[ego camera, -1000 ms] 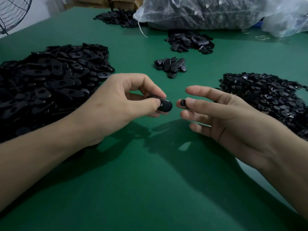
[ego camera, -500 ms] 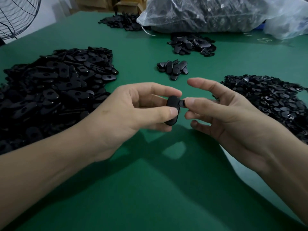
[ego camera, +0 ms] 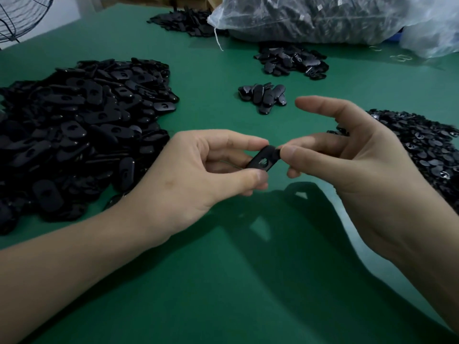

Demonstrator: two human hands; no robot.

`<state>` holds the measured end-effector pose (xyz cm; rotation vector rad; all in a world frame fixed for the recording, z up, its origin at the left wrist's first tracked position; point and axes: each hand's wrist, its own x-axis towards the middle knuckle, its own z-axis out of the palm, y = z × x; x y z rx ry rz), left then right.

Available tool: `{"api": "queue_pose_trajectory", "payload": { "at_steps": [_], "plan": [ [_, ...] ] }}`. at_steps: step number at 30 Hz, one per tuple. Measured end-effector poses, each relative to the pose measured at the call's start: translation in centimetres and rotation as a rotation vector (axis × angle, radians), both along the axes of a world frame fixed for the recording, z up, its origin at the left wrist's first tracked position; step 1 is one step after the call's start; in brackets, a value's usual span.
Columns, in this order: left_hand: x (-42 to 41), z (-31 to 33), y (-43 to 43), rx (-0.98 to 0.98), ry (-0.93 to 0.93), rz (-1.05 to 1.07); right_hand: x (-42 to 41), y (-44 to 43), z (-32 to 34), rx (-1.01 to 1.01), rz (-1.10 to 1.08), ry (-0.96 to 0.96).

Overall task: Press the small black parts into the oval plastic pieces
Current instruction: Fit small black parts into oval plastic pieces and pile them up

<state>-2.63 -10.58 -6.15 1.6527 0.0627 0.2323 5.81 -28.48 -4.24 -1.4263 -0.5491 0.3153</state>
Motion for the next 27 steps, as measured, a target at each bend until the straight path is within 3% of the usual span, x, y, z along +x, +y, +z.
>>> {"api": "queue_pose_trajectory", "payload": {
  "at_steps": [10,27],
  "plan": [
    [-0.5,0.0,-0.5,-0.009,-0.006,0.057,-0.2,0.3,-0.3,-0.024,-0.001,-0.032],
    [-0.5,-0.1,-0.7,-0.050,-0.009,0.074,-1.1,0.4,-0.4,-0.217,-0.104,-0.359]
  ]
}}
